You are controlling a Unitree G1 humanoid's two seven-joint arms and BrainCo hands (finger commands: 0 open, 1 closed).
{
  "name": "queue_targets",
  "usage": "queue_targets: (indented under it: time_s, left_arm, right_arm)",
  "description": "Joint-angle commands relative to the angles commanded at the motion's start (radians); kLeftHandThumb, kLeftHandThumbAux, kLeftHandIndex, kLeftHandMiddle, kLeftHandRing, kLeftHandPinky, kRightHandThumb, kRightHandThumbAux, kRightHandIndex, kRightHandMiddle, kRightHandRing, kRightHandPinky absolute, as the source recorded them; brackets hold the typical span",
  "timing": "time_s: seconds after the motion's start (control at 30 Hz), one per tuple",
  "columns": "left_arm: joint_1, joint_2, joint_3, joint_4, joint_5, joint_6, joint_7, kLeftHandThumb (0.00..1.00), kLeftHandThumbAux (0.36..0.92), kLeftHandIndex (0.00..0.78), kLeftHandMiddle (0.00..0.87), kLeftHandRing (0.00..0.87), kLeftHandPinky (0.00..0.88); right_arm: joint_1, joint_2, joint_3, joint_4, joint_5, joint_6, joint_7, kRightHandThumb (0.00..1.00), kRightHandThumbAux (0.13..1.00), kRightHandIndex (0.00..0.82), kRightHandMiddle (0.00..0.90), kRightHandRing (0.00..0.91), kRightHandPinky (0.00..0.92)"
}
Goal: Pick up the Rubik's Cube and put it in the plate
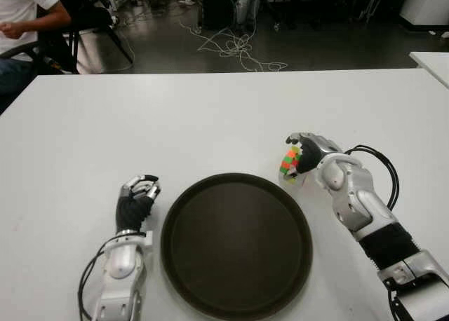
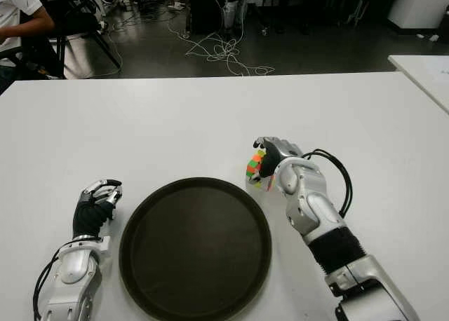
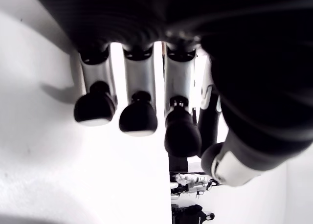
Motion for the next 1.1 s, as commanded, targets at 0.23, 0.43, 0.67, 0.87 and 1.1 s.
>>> queue_targets:
  time_s: [0.23,0.43,0.67,0.87,1.1]
  left_arm:
    - [0.000,-0.012,0.004,-0.004,0.001,0.004,0.019,0.710,0.704,0.444,0.817,0.832,0.833]
    - [0.000,-0.017,0.005,-0.004,-0.001,-0.007,0.028,0.711,0.703,0.445,0.814,0.837,0.840]
    - [0.003,-0.022,0.006,0.000,-0.005,-0.031,0.034,0.712,0.704,0.444,0.804,0.832,0.837]
    - [0.003,-0.028,0.011,0.007,-0.009,-0.042,0.040,0.711,0.704,0.444,0.799,0.827,0.832]
    - [0.000,-0.030,0.015,0.021,-0.019,-0.058,0.039,0.712,0.704,0.444,0.796,0.823,0.825]
  right_arm:
    - [0.013,0.001,0.006,-0.009,0.004,-0.002,0.002,0.000,0.911,0.258,0.223,0.250,0.306]
    - [0.009,0.002,0.010,-0.008,0.007,0.012,0.019,0.000,0.892,0.239,0.212,0.244,0.294]
    - [0.001,0.007,0.027,0.012,-0.003,0.036,0.033,0.000,0.893,0.223,0.201,0.231,0.256]
    - [0.000,0.005,0.038,0.017,-0.004,0.038,0.038,0.000,0.883,0.228,0.207,0.228,0.239]
    - [-0.002,-0.003,0.055,0.022,-0.014,0.036,0.054,0.000,0.896,0.216,0.206,0.226,0.230]
